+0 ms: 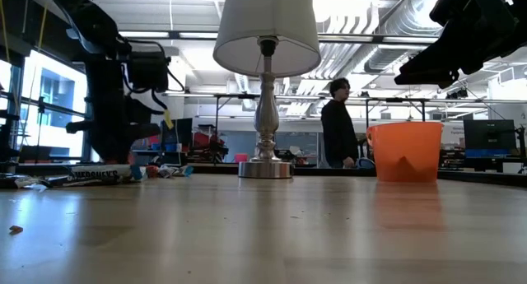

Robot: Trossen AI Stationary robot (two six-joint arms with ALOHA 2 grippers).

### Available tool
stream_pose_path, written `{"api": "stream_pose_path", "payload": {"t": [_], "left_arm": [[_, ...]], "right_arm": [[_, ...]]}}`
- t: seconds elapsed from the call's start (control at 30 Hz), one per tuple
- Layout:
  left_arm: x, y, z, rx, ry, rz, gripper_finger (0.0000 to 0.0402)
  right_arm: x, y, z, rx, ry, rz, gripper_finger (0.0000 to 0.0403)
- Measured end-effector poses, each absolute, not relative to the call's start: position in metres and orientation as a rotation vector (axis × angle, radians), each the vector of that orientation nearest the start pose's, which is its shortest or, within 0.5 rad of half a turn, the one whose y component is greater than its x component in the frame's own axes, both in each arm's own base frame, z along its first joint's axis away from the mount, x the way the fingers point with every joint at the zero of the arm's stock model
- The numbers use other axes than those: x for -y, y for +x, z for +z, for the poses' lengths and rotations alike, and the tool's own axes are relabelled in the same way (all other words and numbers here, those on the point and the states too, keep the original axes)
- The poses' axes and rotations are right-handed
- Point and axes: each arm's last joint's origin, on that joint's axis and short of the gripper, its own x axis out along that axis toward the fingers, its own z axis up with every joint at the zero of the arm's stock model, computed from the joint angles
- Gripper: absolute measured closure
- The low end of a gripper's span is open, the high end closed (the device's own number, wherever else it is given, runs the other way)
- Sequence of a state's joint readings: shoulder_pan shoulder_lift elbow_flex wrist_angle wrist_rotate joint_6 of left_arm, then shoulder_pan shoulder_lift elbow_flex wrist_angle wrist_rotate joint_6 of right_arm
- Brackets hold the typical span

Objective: Sort candy
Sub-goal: Put the orange chocolate bar into the black bucket

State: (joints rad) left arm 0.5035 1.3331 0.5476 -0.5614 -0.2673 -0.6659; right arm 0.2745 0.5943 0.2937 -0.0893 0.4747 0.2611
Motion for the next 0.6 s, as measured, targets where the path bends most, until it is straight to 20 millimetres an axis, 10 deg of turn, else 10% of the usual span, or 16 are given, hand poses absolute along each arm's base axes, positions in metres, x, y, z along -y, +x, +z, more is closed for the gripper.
{"api": "stream_pose_path", "payload": {"t": [0.6], "left_arm": [[-0.051,0.147,0.200,-0.812,-0.808,0.820,0.0357]], "right_arm": [[-0.025,0.138,0.201,-0.334,0.114,-0.244,0.0222]]}}
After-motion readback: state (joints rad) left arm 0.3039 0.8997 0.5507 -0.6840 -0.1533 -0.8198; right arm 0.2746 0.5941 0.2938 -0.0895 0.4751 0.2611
